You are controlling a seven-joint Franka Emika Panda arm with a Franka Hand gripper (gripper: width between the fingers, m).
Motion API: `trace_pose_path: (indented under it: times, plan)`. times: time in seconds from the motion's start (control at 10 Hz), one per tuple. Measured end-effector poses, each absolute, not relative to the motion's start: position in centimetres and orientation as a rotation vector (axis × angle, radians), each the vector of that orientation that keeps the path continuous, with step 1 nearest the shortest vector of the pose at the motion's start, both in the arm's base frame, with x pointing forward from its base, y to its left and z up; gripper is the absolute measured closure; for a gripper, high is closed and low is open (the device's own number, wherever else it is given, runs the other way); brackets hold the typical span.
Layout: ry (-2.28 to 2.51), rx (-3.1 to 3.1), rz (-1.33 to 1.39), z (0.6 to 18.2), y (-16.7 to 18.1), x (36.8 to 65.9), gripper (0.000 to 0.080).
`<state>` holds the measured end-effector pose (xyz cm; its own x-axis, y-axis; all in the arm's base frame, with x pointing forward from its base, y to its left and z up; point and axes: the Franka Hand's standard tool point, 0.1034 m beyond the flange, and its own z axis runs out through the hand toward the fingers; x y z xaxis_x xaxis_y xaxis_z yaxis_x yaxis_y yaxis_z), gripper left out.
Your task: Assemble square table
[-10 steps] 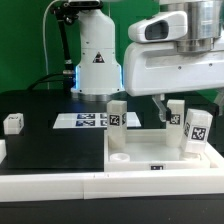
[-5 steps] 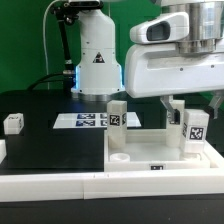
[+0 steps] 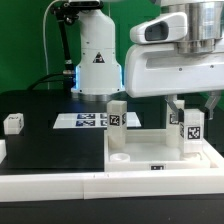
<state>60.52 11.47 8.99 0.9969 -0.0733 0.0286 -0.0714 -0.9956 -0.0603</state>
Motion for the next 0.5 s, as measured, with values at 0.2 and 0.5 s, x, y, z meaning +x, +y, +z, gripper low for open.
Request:
trace_pose_path:
  times: [0.2, 0.5]
  plan:
    - [0.352, -3.056, -0.04, 8.93, 11.52, 60.47, 0.0509]
    - [0.907, -2.934, -0.042, 8.86, 11.88, 60.41, 0.0508]
